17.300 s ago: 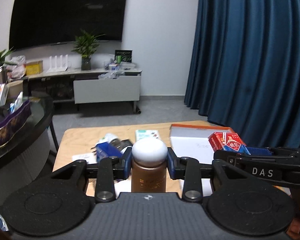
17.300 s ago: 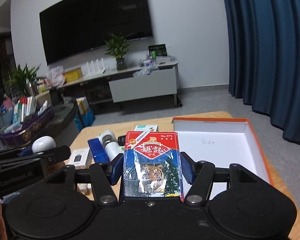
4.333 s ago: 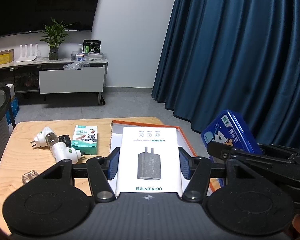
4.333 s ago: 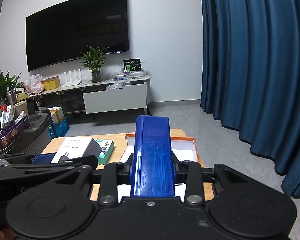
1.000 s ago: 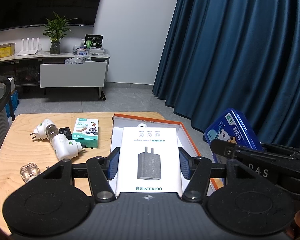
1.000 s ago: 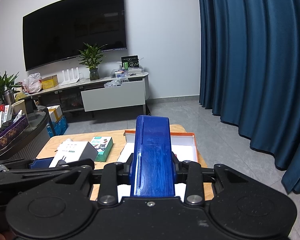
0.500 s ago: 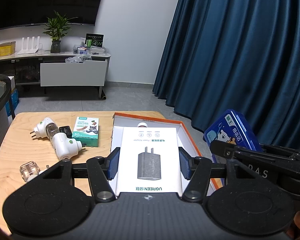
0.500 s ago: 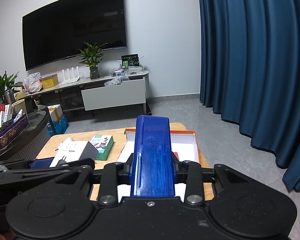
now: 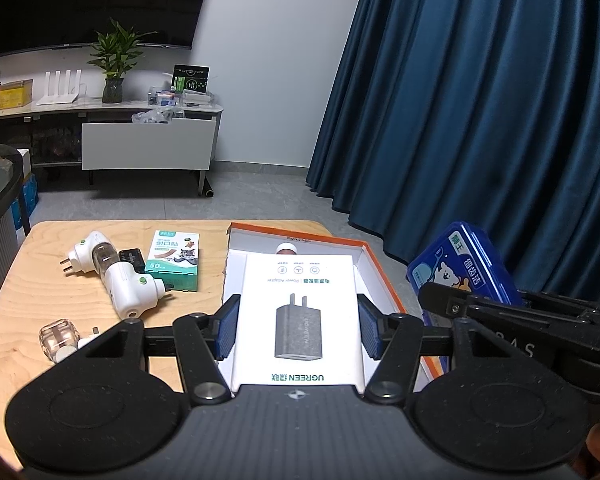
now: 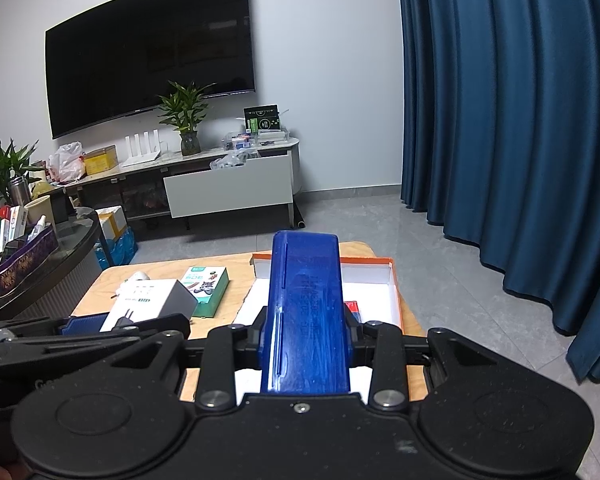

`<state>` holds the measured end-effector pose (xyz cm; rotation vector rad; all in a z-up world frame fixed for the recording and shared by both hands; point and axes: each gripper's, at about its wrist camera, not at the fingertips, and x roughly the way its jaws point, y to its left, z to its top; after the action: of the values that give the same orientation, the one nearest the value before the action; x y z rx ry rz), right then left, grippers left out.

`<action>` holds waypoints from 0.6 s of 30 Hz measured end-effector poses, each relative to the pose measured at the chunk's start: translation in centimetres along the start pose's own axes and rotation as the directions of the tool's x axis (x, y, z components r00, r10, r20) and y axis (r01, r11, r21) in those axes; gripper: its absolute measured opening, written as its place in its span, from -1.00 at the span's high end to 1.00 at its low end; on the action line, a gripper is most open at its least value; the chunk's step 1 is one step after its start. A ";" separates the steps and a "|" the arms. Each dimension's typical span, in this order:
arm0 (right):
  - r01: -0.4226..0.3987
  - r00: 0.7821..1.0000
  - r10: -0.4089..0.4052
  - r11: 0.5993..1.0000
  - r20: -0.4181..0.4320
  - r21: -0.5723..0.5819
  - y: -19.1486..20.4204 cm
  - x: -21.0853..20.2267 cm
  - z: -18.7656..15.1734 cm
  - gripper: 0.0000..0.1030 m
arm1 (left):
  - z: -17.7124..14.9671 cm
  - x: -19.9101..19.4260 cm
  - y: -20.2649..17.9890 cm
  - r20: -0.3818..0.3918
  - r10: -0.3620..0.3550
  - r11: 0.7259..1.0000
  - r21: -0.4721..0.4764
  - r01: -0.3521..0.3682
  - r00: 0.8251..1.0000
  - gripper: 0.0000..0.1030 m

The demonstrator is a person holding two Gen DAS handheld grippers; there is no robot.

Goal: Organize rigid objects
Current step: 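Lower the white charger box and blue box down into the tray with both grippers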

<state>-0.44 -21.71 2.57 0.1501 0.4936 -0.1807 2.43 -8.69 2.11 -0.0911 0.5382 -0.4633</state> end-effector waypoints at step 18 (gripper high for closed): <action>0.006 0.999 -0.005 1.000 -0.054 0.014 0.3 0.3 -2.4 0.23 | -0.2 1.2 0.3 -0.036 0.005 1.000 -0.015 -0.005 0.999 -0.15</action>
<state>-1.22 -20.99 0.36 0.1676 0.5467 -0.1862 3.35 -8.92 1.34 -0.0962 0.5774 -0.4568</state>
